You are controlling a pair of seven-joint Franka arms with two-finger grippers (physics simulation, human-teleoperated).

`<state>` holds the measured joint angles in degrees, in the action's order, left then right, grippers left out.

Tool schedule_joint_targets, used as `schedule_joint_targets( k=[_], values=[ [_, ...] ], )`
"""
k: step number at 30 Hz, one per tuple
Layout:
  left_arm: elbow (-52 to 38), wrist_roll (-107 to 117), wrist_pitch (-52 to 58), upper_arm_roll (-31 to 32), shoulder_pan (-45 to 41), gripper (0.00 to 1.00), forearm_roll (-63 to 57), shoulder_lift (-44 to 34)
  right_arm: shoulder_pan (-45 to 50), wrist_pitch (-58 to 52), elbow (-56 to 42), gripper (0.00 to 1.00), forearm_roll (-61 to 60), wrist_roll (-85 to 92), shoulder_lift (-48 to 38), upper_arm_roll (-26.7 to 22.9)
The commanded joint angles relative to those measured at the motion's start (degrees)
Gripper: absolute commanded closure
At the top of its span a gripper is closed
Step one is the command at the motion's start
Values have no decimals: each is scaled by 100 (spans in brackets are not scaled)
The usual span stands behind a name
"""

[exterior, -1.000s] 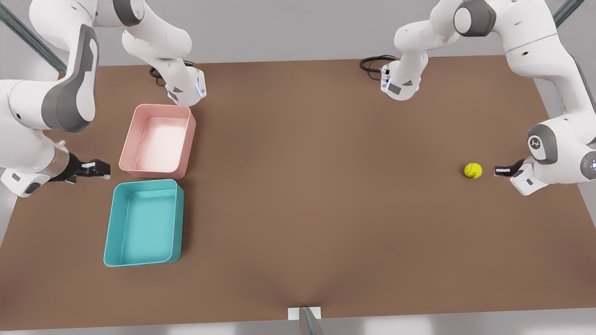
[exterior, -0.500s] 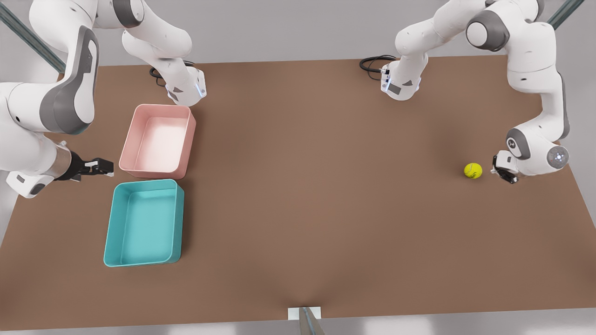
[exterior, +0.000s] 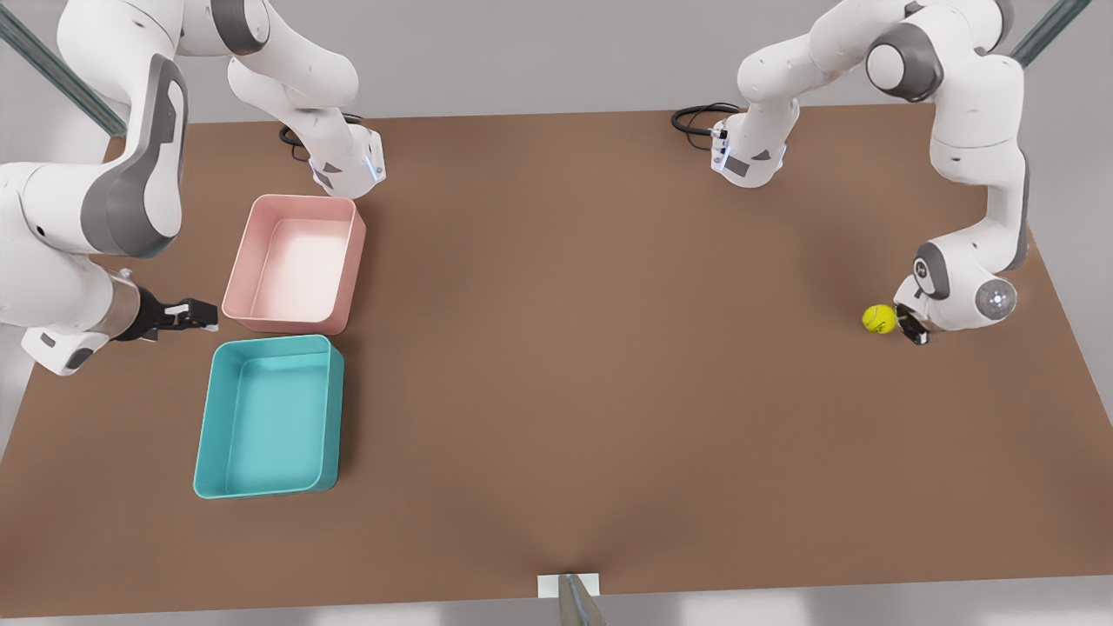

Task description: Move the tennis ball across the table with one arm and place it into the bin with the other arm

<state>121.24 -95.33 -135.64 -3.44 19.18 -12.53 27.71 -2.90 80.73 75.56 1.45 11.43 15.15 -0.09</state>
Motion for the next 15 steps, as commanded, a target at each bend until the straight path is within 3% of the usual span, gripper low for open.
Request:
schedule_joint_targets(
  k=[1, 3, 4, 9, 10, 11, 12, 13, 15],
  values=[
    [102, 3746, 152, 861, -2, 79, -4, -38, -1, -5, -6, 0, -5, 26, -3, 1],
    [-3, 7929, 187, 2268, -45, 79, 14, -195, -1, -5, -6, 0, 4, 26, -3, 1],
    [-476, 8609, 791, 2506, -46, 79, 425, -196, -1, -5, -6, 0, 4, 26, -3, 1],
    [-1119, 9180, 1470, 2506, -63, 79, 840, -310, 8, -5, -15, 0, -5, 26, 50, 1],
    [-1645, 10196, 2293, 2480, -290, 51, 875, -503, 8, -14, -6, 0, 4, 26, 50, 18],
    [-1867, 11198, 3258, 2209, -650, 0, 849, -923, 26, -14, 11, 0, 13, 26, 58, 36],
    [-2260, 11703, 4095, 754, -1913, 0, 1031, -1811, 61, -110, -6, 0, 13, 26, 146, 44],
    [-3252, 11529, 5502, 405, -2137, 0, 1271, -1840, 79, -146, 11, 0, -13, 35, 181, 53],
    [-3836, 10772, 6146, 432, -2093, 0, 1280, -1717, 87, -181, -15, 0, -602, 26, 498, 53]
  ],
)
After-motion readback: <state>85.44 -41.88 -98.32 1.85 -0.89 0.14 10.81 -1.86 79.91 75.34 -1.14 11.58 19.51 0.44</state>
